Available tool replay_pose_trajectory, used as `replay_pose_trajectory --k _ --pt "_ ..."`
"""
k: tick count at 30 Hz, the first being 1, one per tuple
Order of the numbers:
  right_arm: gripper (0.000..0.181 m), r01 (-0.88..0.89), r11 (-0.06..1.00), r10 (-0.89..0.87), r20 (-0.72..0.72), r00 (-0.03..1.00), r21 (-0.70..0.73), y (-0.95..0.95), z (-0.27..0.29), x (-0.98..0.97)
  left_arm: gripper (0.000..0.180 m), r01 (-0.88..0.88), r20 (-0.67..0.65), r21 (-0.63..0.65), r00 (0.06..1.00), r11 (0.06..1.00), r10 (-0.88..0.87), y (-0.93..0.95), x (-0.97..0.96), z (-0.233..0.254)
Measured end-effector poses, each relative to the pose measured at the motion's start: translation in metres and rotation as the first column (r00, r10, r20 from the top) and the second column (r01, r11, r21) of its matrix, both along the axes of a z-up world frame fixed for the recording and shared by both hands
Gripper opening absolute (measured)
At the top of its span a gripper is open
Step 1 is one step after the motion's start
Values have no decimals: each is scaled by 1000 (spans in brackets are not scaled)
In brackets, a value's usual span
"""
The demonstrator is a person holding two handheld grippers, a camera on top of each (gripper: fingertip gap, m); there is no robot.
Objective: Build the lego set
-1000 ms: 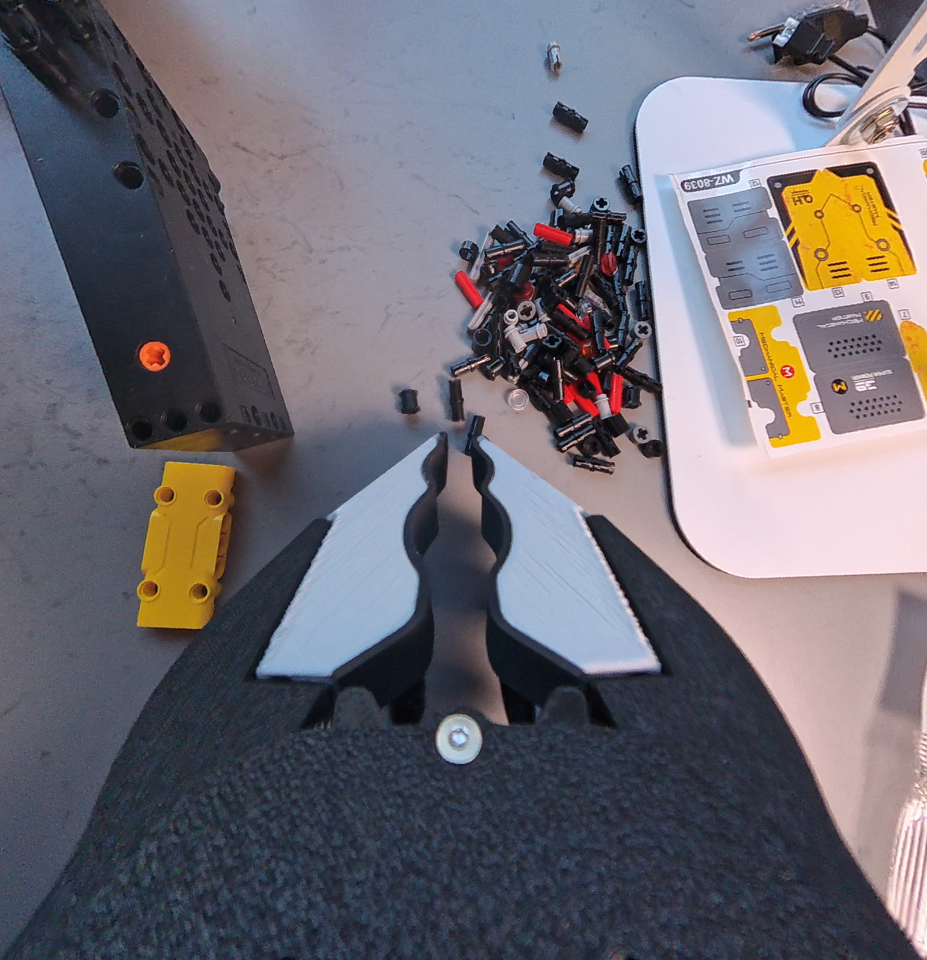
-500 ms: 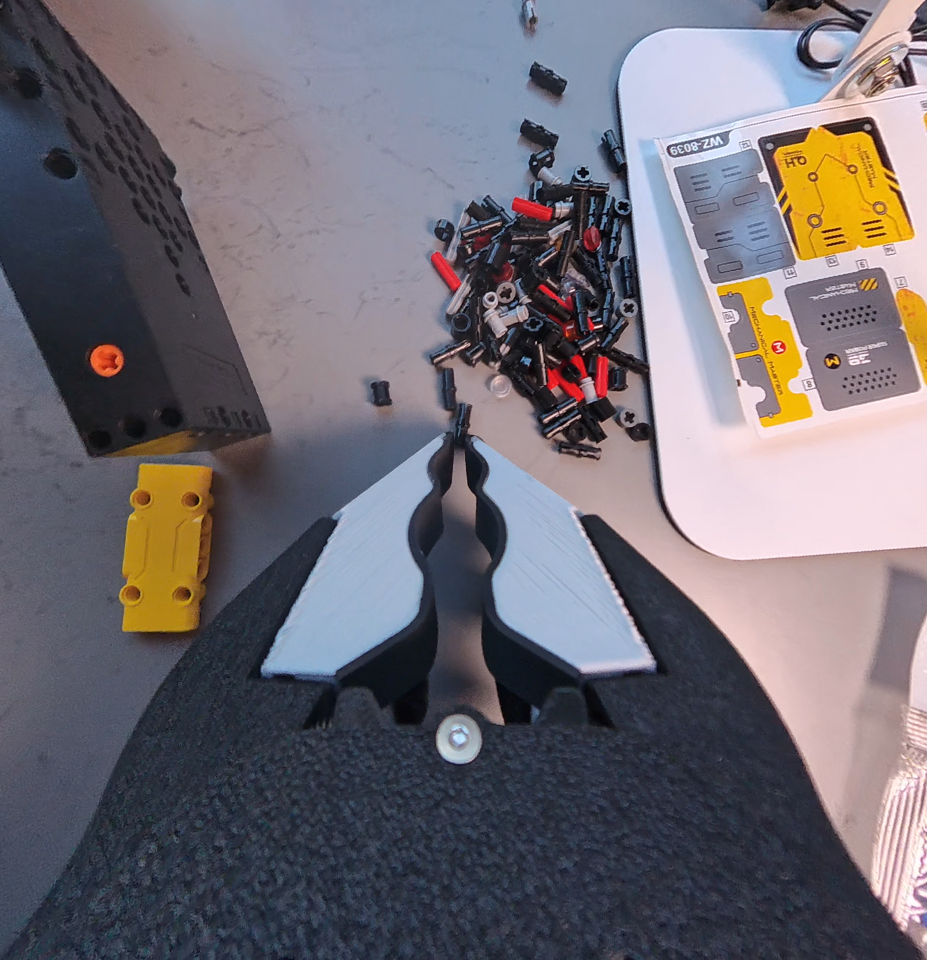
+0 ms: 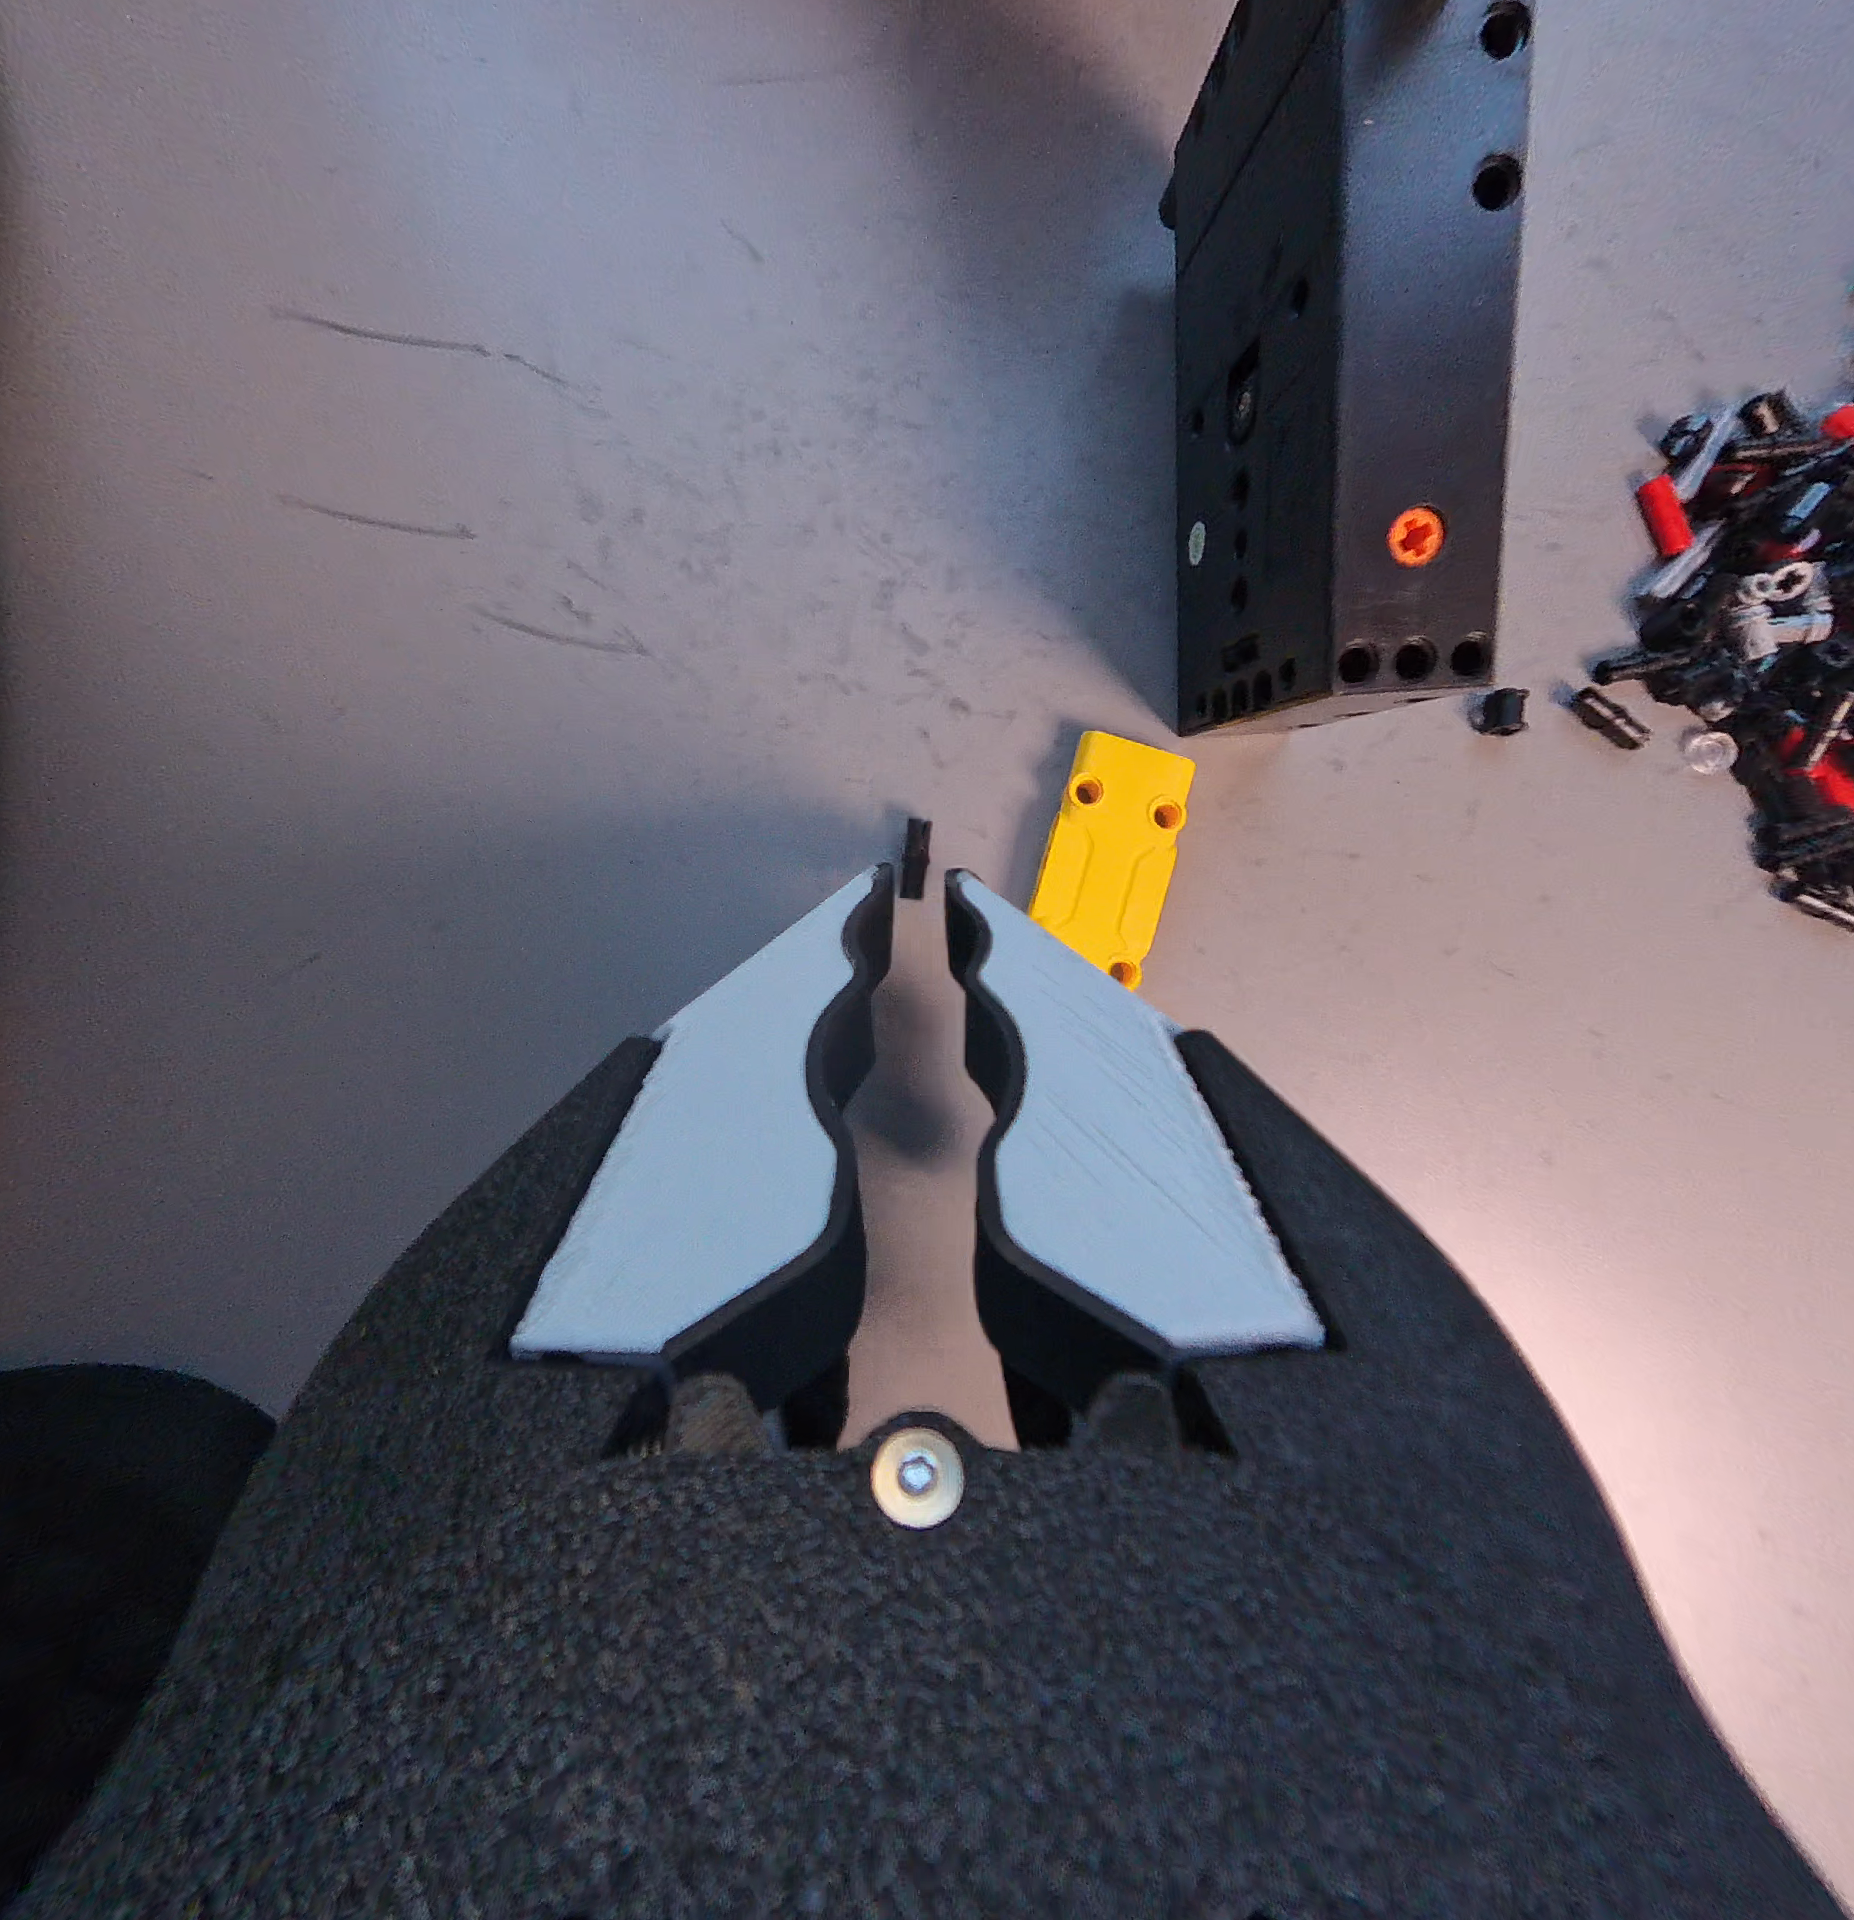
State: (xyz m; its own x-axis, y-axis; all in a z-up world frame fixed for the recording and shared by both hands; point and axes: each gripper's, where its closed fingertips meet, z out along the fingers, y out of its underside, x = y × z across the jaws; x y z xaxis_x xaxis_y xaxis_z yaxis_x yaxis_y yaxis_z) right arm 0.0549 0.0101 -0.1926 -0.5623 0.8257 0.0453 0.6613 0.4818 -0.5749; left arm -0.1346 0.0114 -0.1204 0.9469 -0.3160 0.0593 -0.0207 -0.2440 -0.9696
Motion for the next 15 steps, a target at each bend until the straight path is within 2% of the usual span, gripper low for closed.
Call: replay_pose_trajectory --k 3,6,15 --pt "10 19 998 -25 -103 994 -57 16 29 -19 43 -2 -16 1 1000 1000 2 -1 1 -1" --pt "10 82 997 -80 -163 983 4 60 35 -49 43 -2 -23 -1 1000 1000 2 -1 1 -1" --pt "15 61 998 -60 -110 992 7 99 1 -105 43 -9 -7 0 1000 1000 9 -3 -3 0"
